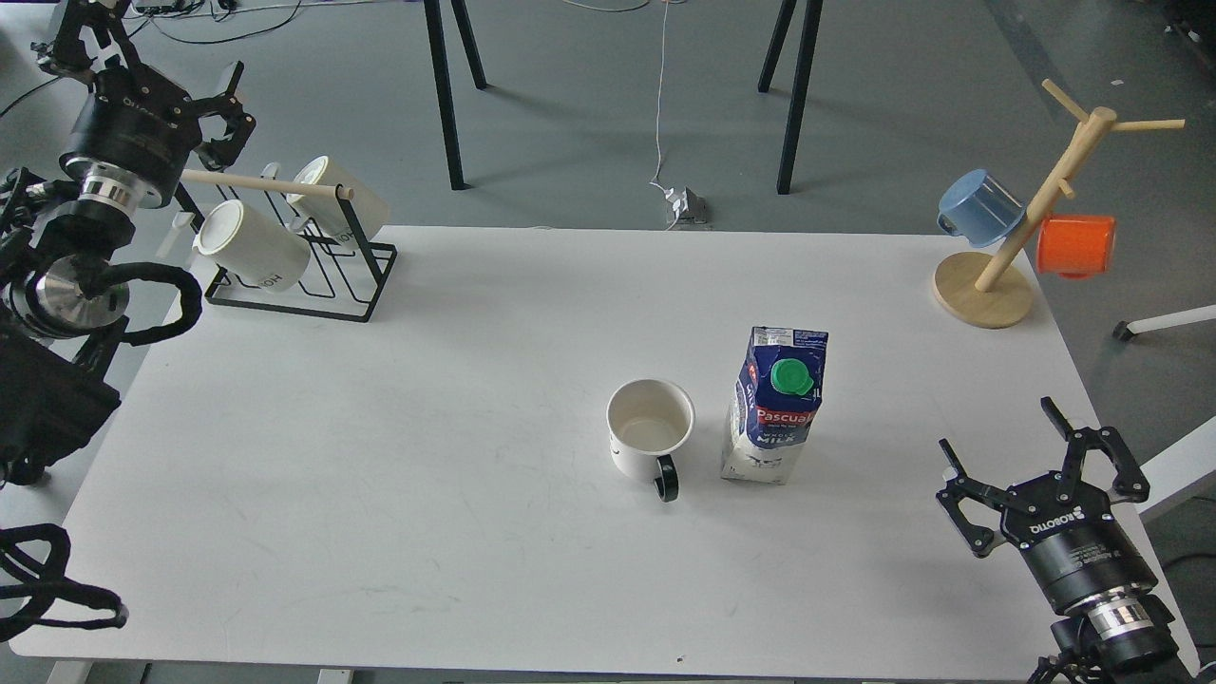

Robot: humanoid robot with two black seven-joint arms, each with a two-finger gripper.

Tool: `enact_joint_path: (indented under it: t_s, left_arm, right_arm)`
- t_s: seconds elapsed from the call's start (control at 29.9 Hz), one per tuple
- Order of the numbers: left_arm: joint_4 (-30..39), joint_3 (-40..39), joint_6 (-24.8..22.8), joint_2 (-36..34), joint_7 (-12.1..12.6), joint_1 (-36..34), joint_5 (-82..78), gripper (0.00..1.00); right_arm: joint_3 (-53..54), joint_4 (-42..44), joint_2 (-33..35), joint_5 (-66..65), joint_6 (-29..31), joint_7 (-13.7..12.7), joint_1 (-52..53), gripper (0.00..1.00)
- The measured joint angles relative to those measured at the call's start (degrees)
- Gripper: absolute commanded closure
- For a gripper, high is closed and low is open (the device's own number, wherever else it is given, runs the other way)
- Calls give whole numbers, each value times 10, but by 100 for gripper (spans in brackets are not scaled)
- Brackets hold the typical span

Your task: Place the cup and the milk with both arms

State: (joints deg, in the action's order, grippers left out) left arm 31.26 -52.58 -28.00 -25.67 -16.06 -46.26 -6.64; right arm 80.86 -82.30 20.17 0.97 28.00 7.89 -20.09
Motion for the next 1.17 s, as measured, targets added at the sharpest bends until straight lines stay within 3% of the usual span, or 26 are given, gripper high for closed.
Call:
enact_joint_path:
  t_s: [0.3,0.43,0.74,1.17]
  left_arm:
    - [-1,-2,0,4,1,-1,33,0]
    - [-1,-1,0,5,2,-7,46,0]
    - [-21,-3,0,18,12,-12,54,0]
    - [-22,-2,0,27,10,-26,69,0]
  right_arm:
    - [68,8,19,-2,0,-7,119,7]
    - [64,32,27,-3,0,-8,206,5]
    - [-17,256,51,6,0,-38,473,3]
    - [-56,449,17,7,0,-37,637,2]
